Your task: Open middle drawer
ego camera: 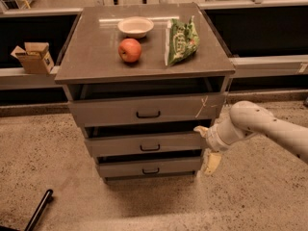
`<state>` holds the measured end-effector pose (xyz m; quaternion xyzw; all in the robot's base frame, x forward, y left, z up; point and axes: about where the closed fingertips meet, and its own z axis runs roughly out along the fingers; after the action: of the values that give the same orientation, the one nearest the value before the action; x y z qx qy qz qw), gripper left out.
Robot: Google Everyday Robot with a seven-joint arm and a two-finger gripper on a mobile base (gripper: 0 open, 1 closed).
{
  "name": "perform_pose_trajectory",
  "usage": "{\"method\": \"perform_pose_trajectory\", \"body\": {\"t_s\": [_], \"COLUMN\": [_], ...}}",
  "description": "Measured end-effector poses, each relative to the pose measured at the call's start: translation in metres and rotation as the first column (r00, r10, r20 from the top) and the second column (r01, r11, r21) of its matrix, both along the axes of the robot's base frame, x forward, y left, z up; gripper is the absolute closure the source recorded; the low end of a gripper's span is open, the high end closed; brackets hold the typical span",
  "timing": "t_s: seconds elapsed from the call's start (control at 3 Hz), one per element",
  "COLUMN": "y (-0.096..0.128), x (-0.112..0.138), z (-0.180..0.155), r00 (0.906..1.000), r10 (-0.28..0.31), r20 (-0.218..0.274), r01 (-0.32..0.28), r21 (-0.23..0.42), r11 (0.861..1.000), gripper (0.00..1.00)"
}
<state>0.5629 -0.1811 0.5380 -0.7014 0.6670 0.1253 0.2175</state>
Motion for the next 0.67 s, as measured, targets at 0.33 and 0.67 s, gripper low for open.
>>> {"method": "perform_pose_trajectory", "body": {"t_s": [0.33, 0.67], "y": [0.003, 0.004], "x": [0.003, 0.007], "z": [-0.014, -0.029], "r00": [0.9998, 0.9993], "r10": [0.015, 0.021], "r20": [-0.015, -0.032], "r01": [-0.015, -0.022], "r21": [-0.007, -0.009], "r11": [1.000, 1.000], "gripper": [0.00, 0.00]}}
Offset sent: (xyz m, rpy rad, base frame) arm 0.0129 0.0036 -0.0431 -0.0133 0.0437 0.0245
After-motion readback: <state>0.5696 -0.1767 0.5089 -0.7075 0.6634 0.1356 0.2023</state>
